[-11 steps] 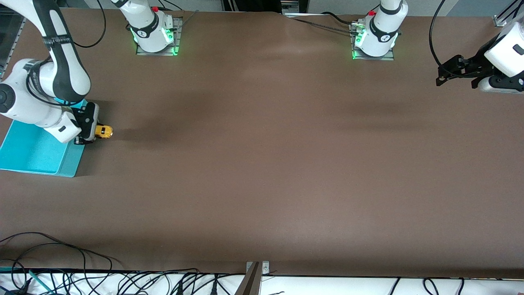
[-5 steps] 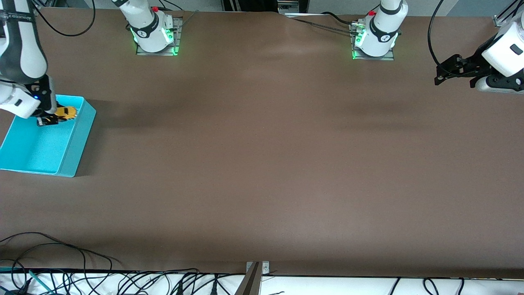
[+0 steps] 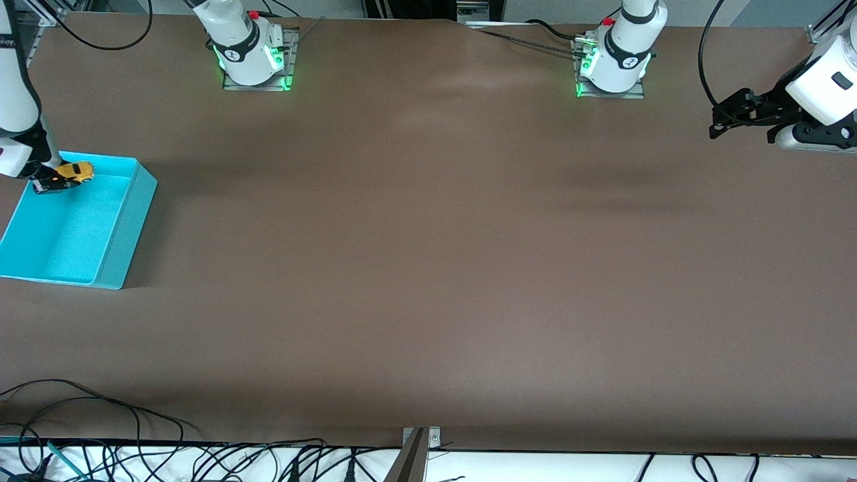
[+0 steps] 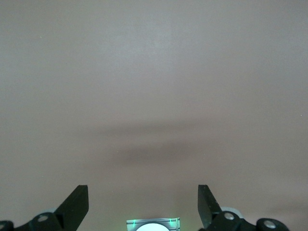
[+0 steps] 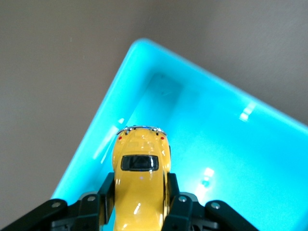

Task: Wind up and store yellow beetle car
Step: 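Lower the car into the box and open the right gripper, then raise the open right gripper out of the box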

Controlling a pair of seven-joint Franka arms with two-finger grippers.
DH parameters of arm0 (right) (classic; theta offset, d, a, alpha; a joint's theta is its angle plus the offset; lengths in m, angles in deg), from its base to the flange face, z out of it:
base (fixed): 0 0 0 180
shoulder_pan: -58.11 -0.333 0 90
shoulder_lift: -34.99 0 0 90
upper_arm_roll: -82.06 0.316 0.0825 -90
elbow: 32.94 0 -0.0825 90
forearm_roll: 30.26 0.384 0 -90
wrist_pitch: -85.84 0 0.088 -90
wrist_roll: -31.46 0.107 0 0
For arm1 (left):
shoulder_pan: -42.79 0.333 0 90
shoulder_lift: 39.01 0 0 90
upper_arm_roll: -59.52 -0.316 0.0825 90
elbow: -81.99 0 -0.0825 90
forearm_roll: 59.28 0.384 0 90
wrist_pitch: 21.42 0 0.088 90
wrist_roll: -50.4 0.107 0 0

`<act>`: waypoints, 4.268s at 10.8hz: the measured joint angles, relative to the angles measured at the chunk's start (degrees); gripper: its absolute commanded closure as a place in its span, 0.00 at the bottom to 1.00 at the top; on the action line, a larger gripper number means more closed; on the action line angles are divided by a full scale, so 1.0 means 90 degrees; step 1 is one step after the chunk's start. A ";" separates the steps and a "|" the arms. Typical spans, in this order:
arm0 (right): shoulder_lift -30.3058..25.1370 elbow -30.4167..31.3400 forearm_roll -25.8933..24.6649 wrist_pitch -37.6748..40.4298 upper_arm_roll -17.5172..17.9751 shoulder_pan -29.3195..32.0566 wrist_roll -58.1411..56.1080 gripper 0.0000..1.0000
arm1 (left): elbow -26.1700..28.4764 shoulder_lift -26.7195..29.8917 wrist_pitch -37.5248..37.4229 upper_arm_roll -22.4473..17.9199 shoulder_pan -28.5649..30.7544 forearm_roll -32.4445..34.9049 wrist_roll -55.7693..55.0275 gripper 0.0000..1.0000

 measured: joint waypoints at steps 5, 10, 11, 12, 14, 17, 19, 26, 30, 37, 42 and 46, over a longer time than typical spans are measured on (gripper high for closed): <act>0.1075 -0.0470 -0.0002 -0.0588 0.0028 0.0244 -0.0446 1.00 | 0.0000 0.0000 -0.0002 0.0011 -0.0015 0.0000 0.0000 0.00; 0.1592 -0.0470 0.0000 -0.1069 0.0059 0.0315 -0.0446 0.46 | 0.0000 0.0000 -0.0006 0.0011 -0.0016 0.0000 0.0000 0.00; 0.1627 -0.0473 0.0010 -0.1094 0.0059 0.0338 -0.0446 0.00 | 0.0000 0.0000 -0.0007 0.0011 -0.0016 0.0000 0.0000 0.00; 0.1630 -0.0482 0.0063 -0.1066 0.0059 0.0346 -0.0445 0.00 | 0.0000 0.0000 -0.0007 0.0011 -0.0016 0.0000 0.0000 0.00; 0.1614 -0.0582 0.0279 -0.0795 0.0065 0.0346 -0.0445 0.00 | 0.0000 0.0000 -0.0007 0.0011 -0.0016 0.0000 0.0000 0.00; 0.1356 -0.0712 0.0499 -0.0394 0.0251 0.0343 -0.0330 0.00 | 0.0000 0.0000 -0.0008 0.0011 -0.0017 0.0000 0.0000 0.00; 0.0958 -0.0723 0.0517 0.0093 0.0411 0.0327 0.0200 0.00 | -0.0001 0.0000 -0.0009 0.0011 -0.0018 0.0000 0.0000 0.00; -0.0347 -0.0752 0.1077 0.1137 0.0583 -0.0952 0.4103 0.00 | -0.0001 0.0000 -0.0010 0.0011 -0.0019 0.0000 0.0000 0.00; -0.0775 -0.0906 0.1400 0.1379 0.0558 -0.1853 0.7408 0.00 | -0.0001 0.0000 -0.0010 0.0011 -0.0018 0.0000 0.0000 0.00; -0.1147 -0.2431 0.1322 0.2704 0.0135 -0.3649 1.3714 0.00 | -0.0001 0.0000 -0.0010 0.0012 -0.0018 0.0000 0.0000 0.00; -0.1155 -0.3046 0.0715 0.3323 0.0097 -0.4369 1.5614 0.00 | -0.0001 0.0000 -0.0010 0.0011 -0.0017 0.0000 0.0000 0.00; -0.1075 -0.3118 0.0711 0.3401 0.0012 -0.4386 1.5719 0.00 | -0.0001 0.0000 -0.0010 0.0011 -0.0018 0.0000 0.0000 0.00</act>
